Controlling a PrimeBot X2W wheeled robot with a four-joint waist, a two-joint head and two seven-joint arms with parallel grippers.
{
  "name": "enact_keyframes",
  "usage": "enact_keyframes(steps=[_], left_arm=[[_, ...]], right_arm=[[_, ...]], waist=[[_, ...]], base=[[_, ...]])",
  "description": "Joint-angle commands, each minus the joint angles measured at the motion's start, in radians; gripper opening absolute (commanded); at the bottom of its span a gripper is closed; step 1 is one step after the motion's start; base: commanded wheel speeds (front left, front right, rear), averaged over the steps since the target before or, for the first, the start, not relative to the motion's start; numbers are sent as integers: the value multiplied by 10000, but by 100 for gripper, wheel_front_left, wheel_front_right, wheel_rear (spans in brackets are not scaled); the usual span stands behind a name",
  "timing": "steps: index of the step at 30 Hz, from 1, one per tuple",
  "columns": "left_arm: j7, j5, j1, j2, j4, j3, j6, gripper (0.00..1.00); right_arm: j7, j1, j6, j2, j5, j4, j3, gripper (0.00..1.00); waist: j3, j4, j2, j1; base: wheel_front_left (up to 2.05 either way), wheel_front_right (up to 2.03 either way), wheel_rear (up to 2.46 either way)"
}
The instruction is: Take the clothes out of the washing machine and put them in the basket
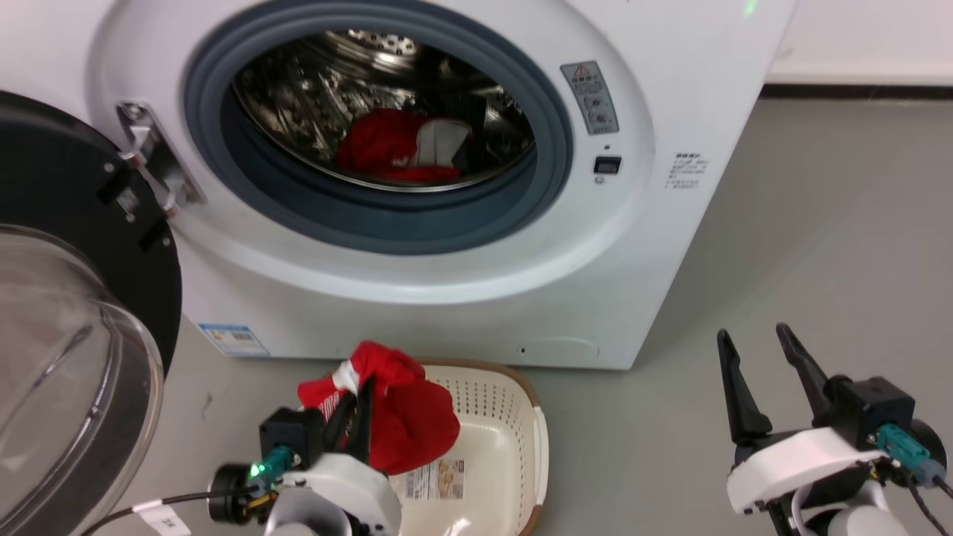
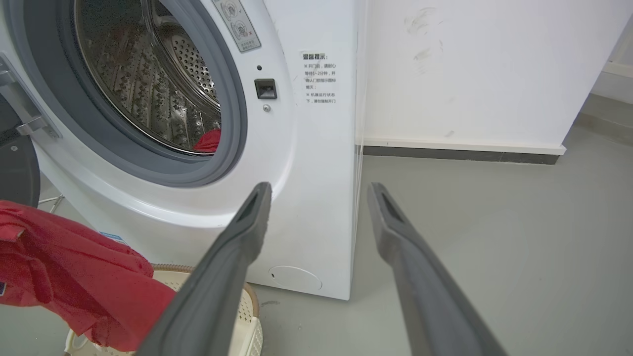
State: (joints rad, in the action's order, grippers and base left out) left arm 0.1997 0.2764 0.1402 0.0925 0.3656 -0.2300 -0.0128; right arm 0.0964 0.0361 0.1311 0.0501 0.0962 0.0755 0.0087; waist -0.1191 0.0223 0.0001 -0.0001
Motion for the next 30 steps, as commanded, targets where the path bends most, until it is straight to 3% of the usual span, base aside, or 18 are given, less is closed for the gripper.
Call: enact_keyframes(steps=[1, 9, 18, 24, 30], left_arm=[[61, 29, 19, -35, 229, -34, 51, 0], [505, 402, 1464, -258, 3084, 130, 115, 0], [649, 825, 4042, -367, 6284, 357, -115, 0], [663, 1237, 5045, -388, 7983, 659, 47, 0], [510, 1026, 5442, -285, 8888, 334, 4, 0]], right_arm=[[24, 183, -7, 3, 20, -62, 28, 100], [51, 945, -7, 6, -382, -349, 28, 100], [124, 1739, -7, 1, -431, -518, 172, 100], [396, 2174, -7, -2, -190, -242, 554, 100], [633, 2363, -7, -2, -160, 58, 876, 100]], waist=[[-505, 1, -1, 1], [-2432, -91, -1, 1], [-4607, -425, -1, 1], [-5510, -899, -1, 1], [-5875, -1205, -1, 1]], base=[[0, 0, 0], [0, 0, 0], [0, 0, 0], [0, 0, 0], [0, 0, 0]])
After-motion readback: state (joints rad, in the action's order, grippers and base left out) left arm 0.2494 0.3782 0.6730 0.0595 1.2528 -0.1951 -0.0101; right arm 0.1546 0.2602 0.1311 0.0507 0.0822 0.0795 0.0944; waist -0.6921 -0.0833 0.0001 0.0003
